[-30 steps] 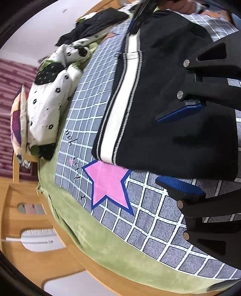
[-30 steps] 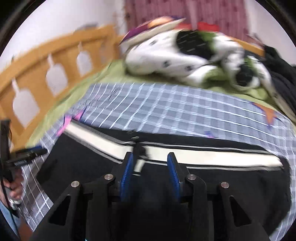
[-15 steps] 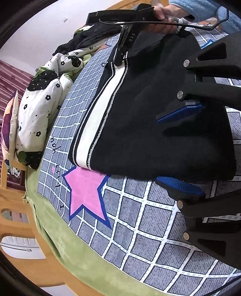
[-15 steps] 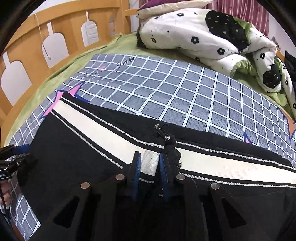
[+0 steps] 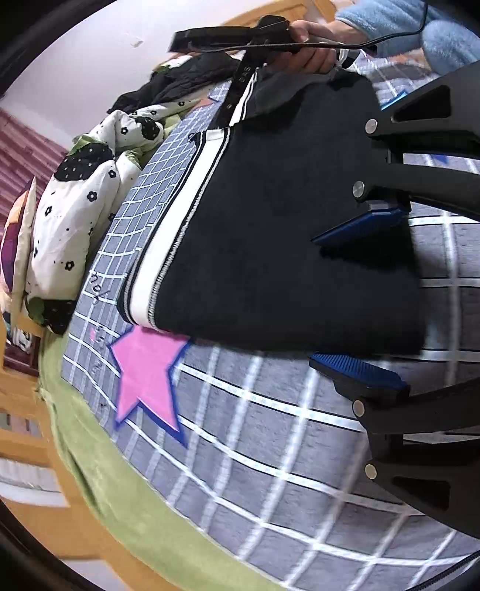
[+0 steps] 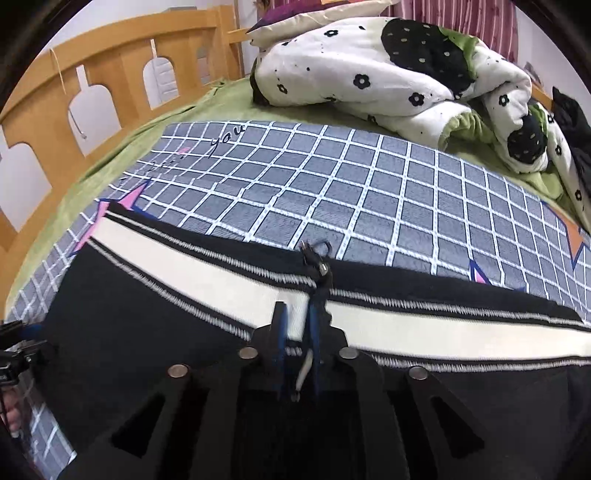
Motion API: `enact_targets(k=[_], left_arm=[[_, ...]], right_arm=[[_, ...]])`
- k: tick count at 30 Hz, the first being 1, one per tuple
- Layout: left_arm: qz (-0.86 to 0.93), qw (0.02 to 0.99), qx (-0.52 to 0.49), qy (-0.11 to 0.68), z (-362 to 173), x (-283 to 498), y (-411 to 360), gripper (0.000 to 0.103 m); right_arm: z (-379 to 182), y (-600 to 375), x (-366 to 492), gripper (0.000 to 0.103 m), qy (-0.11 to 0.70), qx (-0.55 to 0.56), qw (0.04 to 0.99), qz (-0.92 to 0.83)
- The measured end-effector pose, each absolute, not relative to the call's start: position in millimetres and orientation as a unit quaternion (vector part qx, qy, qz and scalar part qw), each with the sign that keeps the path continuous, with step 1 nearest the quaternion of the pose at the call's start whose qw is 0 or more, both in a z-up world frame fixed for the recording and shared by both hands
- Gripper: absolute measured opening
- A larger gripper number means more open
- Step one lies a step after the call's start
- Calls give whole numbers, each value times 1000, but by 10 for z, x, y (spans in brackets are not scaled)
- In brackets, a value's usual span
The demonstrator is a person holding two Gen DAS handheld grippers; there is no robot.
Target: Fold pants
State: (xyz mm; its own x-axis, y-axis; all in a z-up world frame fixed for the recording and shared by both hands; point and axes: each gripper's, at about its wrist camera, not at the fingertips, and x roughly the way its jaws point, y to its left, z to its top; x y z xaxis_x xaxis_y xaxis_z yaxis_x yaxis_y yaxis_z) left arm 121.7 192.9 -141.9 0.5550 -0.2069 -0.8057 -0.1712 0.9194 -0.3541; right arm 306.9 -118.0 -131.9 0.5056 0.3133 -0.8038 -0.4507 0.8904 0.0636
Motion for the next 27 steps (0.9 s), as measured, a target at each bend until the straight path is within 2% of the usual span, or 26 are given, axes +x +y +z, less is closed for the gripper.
enact_targets(k=[7, 8, 9, 10, 11, 12, 18, 22, 27], left_arm=[[-3, 847, -288, 446, -1604, 1163, 2002, 55], [13, 849, -289, 443, -1605, 1197, 1984, 50], [38, 848, -279, 450, -1599, 1245, 1950, 38], [51, 846, -269, 457, -1589, 1275, 1929, 35], [59, 846, -253, 466, -1530, 1319, 1873, 24], [63, 849, -243, 465, -1439, 1334, 1826, 20], [77, 876, -98, 466, -549, 1619, 1174, 18], [39, 893, -13, 447, 122, 1817, 392, 18], [-1, 897, 63, 437, 341, 2011, -695, 18]], right_arm=[[-1023, -1826, 2666, 16, 451, -64, 874, 170], [-973, -1950, 2599, 16, 455, -54, 874, 160], [-933, -2048, 2563, 16, 459, -45, 874, 152], [-883, -2150, 2518, 16, 464, -38, 874, 144], [-821, -2248, 2460, 16, 466, -33, 874, 135], [-758, -2338, 2400, 16, 464, -29, 876, 129], [-530, -2771, 2194, 16, 443, -32, 892, 83], [-502, -3130, 2161, 16, 422, -20, 904, 72], [-566, -3643, 2007, 16, 371, -21, 928, 41]])
